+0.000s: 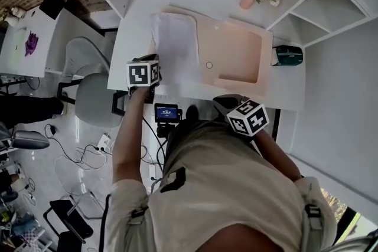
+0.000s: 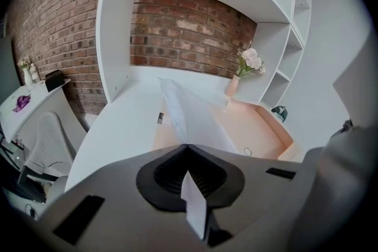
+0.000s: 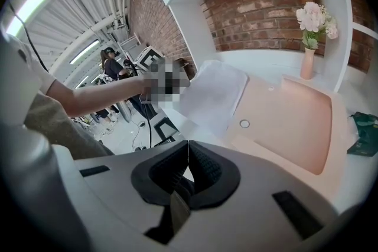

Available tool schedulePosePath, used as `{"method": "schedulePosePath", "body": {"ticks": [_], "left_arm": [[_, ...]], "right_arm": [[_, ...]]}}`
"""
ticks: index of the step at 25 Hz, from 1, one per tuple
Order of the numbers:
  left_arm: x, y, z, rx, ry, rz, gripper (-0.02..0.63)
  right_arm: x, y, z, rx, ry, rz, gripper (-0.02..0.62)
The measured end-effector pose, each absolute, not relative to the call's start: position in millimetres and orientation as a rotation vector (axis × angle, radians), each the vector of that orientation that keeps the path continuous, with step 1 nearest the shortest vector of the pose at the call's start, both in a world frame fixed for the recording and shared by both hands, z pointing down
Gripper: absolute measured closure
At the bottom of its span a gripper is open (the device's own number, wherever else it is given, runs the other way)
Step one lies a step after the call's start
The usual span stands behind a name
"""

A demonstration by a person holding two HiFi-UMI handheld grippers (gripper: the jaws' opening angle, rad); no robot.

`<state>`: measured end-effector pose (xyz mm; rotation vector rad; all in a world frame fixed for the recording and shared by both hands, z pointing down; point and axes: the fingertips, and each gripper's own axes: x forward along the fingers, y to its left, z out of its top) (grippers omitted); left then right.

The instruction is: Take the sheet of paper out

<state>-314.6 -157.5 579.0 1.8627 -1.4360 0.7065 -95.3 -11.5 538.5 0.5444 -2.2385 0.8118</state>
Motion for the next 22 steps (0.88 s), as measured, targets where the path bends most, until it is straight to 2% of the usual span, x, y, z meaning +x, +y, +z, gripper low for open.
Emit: {"method": "schedulePosePath", "body": {"ticks": [22], "left_arm": [[-323,-151,554,1.872,-1.492,0.759,0.590]], "right_arm": [[-61,-34,534,0.583,-2.262,0.819,0.569]]}}
